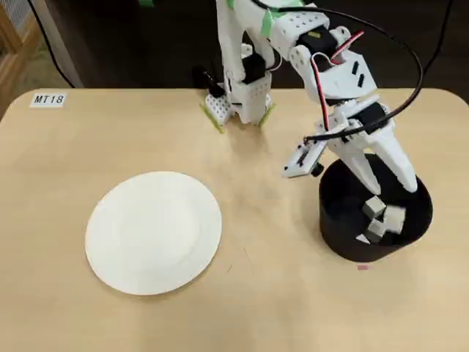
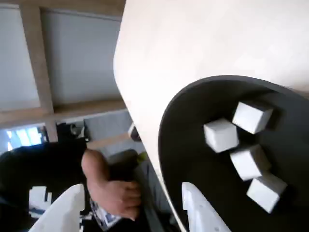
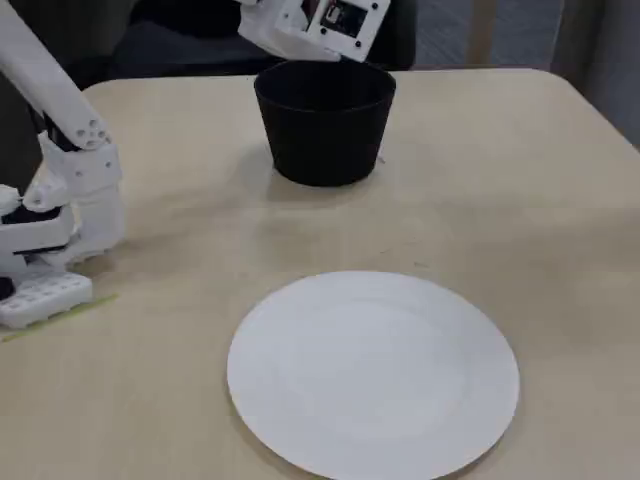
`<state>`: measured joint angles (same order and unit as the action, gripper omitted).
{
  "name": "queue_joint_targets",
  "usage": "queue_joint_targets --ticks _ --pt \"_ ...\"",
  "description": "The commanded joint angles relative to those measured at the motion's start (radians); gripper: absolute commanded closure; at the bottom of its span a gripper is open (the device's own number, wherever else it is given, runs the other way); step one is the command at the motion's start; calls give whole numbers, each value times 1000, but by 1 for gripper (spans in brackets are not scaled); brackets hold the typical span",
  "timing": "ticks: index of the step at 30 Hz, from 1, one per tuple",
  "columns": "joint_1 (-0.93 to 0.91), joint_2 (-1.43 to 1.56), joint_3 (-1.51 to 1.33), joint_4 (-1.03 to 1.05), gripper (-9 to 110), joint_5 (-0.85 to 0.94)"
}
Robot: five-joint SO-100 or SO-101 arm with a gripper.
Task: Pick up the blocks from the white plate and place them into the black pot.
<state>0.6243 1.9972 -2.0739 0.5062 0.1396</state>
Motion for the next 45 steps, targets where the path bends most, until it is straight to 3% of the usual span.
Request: queue_joint_targets --ticks 1,6,10,16,23,31,41,45 --pt "-17 52 14 -5 70 6" --pt "-37 55 17 -17 77 -3" --pt "-75 69 18 -18 104 -21" --pt "-172 124 31 35 104 -26" --pt "-368 285 41 276 104 -17" --pt "-555 692 -189 454 104 26" --pt "-551 1256 -638 591 104 -9" --pt "-522 1255 -696 623 104 25"
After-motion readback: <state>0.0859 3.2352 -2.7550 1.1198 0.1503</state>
